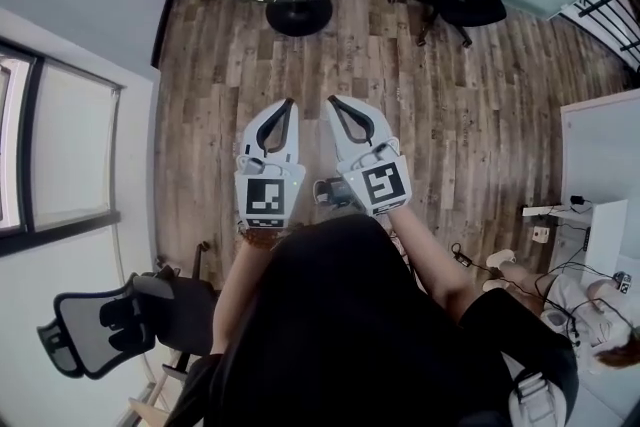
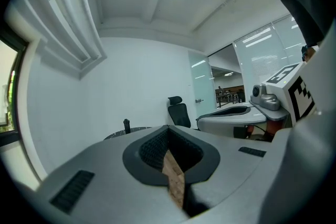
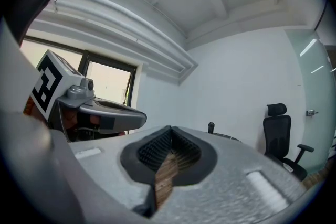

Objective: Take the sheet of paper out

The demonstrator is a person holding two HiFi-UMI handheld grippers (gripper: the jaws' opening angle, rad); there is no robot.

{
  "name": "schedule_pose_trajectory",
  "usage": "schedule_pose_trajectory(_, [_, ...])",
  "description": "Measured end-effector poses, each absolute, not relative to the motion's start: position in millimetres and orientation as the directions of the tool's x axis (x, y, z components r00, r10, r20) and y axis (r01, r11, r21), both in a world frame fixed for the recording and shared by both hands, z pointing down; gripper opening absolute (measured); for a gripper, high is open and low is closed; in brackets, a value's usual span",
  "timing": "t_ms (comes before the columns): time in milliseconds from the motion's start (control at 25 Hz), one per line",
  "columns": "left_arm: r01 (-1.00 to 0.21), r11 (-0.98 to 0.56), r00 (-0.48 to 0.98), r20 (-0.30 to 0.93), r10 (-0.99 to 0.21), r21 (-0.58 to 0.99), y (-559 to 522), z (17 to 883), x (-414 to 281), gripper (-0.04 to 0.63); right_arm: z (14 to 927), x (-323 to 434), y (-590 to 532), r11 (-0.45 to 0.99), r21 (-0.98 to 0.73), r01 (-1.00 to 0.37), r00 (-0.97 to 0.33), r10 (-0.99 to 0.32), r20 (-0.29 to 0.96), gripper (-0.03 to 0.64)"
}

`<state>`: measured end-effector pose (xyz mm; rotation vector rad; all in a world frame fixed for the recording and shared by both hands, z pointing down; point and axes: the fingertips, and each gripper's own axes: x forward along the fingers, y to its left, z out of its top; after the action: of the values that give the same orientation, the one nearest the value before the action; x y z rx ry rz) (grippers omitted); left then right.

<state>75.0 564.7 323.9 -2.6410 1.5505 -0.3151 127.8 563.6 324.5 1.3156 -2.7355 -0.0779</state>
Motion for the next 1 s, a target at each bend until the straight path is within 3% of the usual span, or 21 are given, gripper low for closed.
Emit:
schedule_pose_trajectory(520, [-0.86, -0.49, 0.473, 0.138, -0.87, -0.14, 482.9, 330.0, 64.1, -0.005, 340.2, 130.7, 479.2, 0.613, 0.099, -0.784, -0.605, -0.79, 0.094, -0.002])
schedule_pose_trajectory(1000, [-0.827, -0.553, 0.54, 0.129, -0.832, -0.105, 355.2, 323.7, 16.0, -0.005, 327.7, 79.3, 353.4, 0.573, 0.135, -0.808, -0.561, -0.819, 0.118, -0.002])
